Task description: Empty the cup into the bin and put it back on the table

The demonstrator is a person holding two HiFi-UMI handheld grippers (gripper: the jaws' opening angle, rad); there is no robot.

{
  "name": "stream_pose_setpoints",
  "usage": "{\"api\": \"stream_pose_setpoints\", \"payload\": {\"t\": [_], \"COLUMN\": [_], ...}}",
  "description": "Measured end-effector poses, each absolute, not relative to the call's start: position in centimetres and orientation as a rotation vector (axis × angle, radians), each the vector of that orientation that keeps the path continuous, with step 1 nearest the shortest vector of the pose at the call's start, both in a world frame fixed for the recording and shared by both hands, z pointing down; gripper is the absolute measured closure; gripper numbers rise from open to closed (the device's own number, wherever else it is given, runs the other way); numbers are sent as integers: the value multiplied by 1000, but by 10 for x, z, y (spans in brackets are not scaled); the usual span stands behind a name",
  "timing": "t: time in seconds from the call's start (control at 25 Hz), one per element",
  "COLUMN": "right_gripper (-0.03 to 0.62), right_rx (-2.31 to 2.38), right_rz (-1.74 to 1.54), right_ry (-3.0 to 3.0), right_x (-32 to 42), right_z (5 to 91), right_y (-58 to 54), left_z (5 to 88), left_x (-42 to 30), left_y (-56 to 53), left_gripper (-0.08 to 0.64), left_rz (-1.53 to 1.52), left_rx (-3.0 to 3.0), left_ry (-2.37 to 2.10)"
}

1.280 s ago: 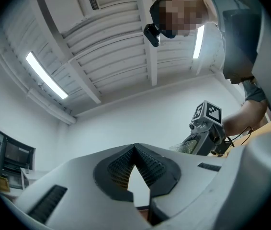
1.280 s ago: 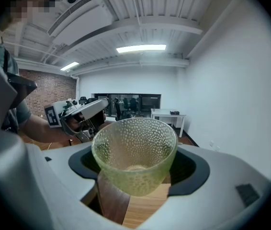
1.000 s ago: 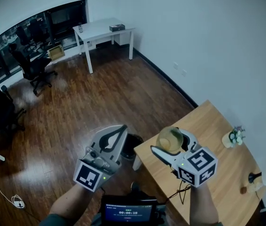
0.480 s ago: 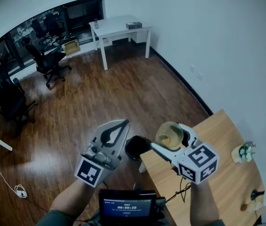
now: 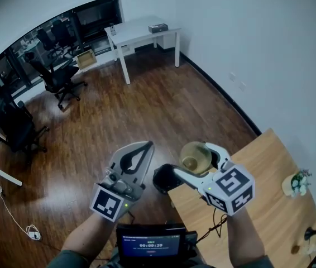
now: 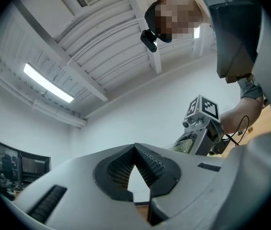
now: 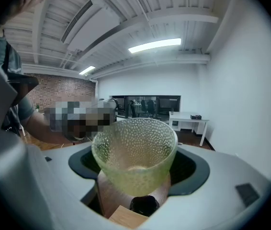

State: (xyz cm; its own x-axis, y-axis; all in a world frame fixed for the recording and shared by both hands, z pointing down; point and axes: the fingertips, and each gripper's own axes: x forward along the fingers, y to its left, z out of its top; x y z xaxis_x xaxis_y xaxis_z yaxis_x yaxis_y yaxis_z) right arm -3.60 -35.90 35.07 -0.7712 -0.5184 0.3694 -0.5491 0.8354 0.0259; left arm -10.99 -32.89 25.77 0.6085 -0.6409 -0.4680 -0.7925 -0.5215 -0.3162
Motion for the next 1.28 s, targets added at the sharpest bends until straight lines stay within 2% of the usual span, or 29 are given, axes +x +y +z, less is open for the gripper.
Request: {"api": "stream_pose_setpoints", "payload": {"t": [0.68, 1.28], "right_gripper": [193, 193], "right_rx": [996, 1106], "right_rz": [134, 40], "right_ry": [-2555, -2391], "right_x": [-66, -61], "right_z": [349, 354], "right_y": [-431, -486], "left_z": [255, 263], "left_x": [-164, -186], "left_y": [-394, -438], "left_gripper": [561, 561], "left_rz": [463, 498], "left_rx": [-2402, -2418], "left_ry": [953, 925]}}
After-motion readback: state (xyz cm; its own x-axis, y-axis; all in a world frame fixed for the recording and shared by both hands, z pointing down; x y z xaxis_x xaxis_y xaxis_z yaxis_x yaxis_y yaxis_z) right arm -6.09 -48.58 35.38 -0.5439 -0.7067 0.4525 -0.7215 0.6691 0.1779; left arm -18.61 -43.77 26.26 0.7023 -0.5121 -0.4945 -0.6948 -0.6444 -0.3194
